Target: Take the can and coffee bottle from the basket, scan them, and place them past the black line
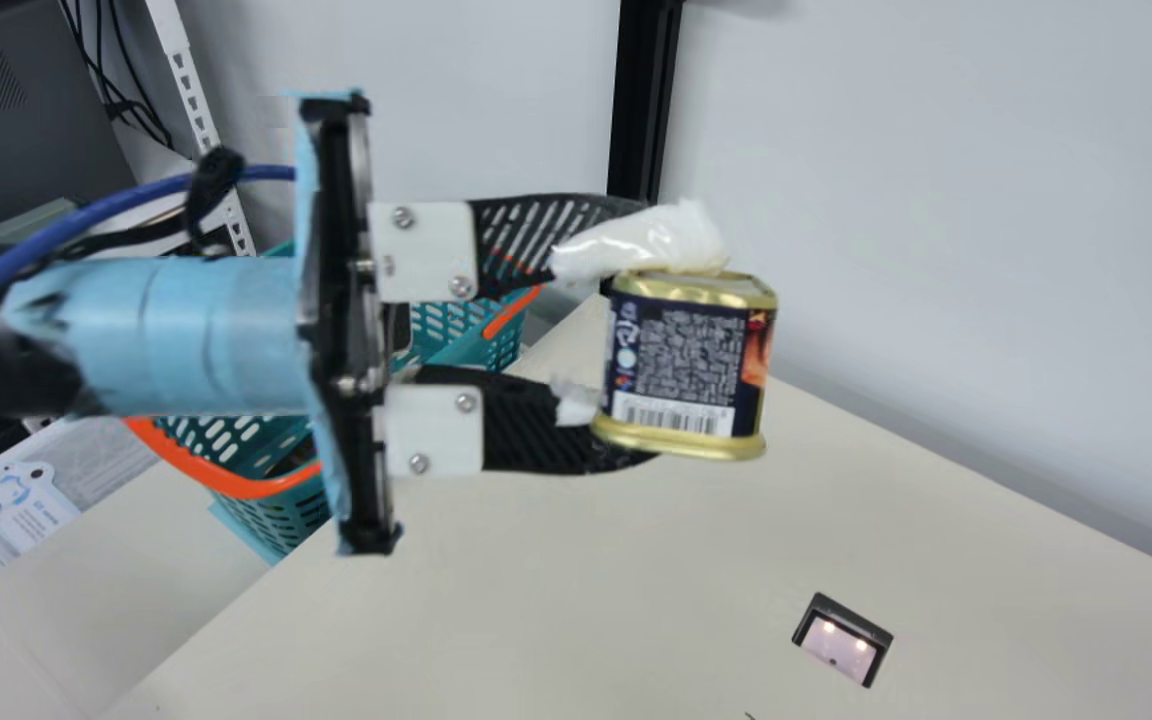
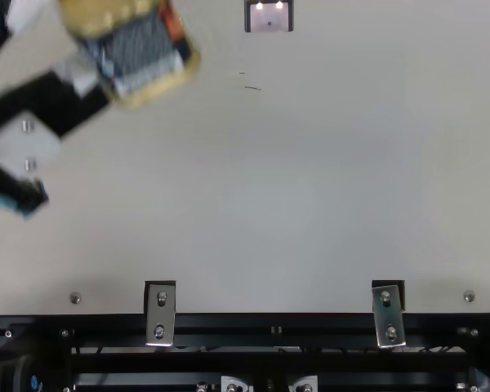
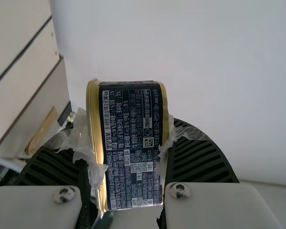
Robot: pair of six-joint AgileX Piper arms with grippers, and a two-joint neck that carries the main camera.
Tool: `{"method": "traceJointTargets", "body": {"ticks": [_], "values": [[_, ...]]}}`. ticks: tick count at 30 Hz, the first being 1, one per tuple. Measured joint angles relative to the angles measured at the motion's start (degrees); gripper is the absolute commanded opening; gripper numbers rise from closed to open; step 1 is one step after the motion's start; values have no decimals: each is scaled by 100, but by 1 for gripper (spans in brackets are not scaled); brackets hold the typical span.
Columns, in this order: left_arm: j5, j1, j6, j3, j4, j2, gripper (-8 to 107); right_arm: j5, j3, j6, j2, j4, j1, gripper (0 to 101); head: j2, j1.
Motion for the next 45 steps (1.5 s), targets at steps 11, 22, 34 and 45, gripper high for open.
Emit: {"method": "traceJointTargets", "body": {"ticks": [11,22,34,45], "values": [[-2172,-736,1142,-651,1031,612,10,0,0,0,0,0,0,101,0,0],[-4673,-2095,1969,-445,3020,893,10,0,0,0,0,0,0,101,-1789,235],[-6537,-3064,2700,271,4638,865,10,0,0,0,0,0,0,101,-3138,909],[-6942,-3329,2959,486,4806,768,10,0,0,0,0,0,0,101,-3548,1114]]}}
